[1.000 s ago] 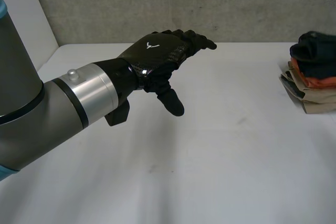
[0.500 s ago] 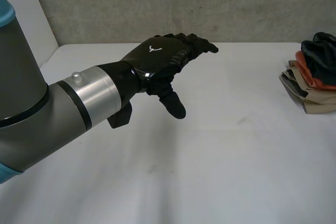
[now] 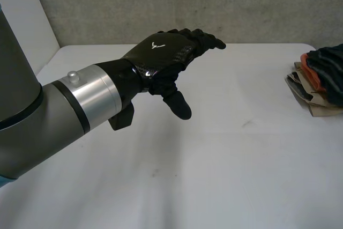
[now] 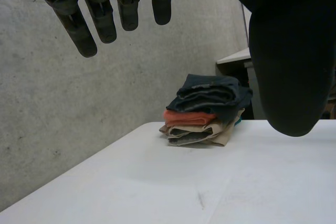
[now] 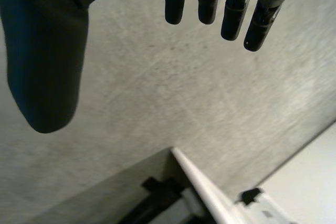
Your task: Fold the laundry.
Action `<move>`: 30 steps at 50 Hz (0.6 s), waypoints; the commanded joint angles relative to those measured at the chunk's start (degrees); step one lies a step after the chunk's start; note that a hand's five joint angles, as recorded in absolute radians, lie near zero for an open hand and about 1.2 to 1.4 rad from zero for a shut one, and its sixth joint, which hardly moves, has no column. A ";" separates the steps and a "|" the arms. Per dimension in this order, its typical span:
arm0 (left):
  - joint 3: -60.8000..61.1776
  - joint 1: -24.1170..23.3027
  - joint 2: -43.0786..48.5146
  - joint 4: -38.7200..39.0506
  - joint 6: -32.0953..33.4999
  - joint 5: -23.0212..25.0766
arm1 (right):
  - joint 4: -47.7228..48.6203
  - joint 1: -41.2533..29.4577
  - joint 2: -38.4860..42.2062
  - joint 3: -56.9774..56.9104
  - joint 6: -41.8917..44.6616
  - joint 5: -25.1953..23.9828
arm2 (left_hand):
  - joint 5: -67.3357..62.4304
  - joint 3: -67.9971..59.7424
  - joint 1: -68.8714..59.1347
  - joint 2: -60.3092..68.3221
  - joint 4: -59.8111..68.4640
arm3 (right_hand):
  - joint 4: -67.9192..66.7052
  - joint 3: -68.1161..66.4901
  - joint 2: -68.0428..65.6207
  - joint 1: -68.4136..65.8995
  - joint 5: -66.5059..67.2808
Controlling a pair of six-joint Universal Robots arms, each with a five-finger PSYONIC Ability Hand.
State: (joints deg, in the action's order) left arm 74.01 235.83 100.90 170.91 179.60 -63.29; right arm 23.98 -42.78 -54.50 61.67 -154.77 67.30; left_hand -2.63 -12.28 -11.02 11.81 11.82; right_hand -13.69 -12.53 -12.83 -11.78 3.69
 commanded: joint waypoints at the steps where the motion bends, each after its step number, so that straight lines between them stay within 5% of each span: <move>1: -0.01 0.07 -0.09 -0.05 0.05 0.01 | -0.86 -7.30 -7.80 3.10 -1.49 -1.12 | 0.57 0.21 -1.04 0.25 0.25 | 3.69 2.53 2.83 1.78 -3.69; 13: -0.01 0.77 -2.19 2.06 -0.04 -1.92 | -1.04 -28.56 -25.21 14.70 -8.53 -0.86 | 0.57 0.21 -1.04 0.25 0.25 | 3.69 2.53 2.83 1.78 -3.69; 19: 2.62 4.28 -5.71 7.33 0.14 -17.02 | -1.30 -43.24 -30.31 24.01 -9.23 -0.60 | 1.07 0.72 -0.54 -0.25 -0.25 | 3.69 2.53 2.83 1.78 -3.69; 24: 6.58 6.83 -7.64 11.11 0.67 -27.75 | -2.00 -55.99 -32.42 30.79 -10.20 5.19 | 1.91 1.56 0.30 -1.09 -1.09 | 3.69 2.53 2.83 1.78 -3.69; 30: 11.33 10.35 -7.82 11.73 0.84 -25.92 | -2.18 -61.10 -31.81 34.04 -9.85 14.51 | 1.91 1.56 0.30 -1.09 -1.10 | 3.69 2.53 2.83 1.78 -3.69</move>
State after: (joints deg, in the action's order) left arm 80.97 243.13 93.35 181.80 180.27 -89.75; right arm 22.09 -98.62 -86.90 92.54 -164.89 73.10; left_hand -2.63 -12.28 -11.02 11.81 11.81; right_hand -13.69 -12.53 -12.83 -11.78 3.69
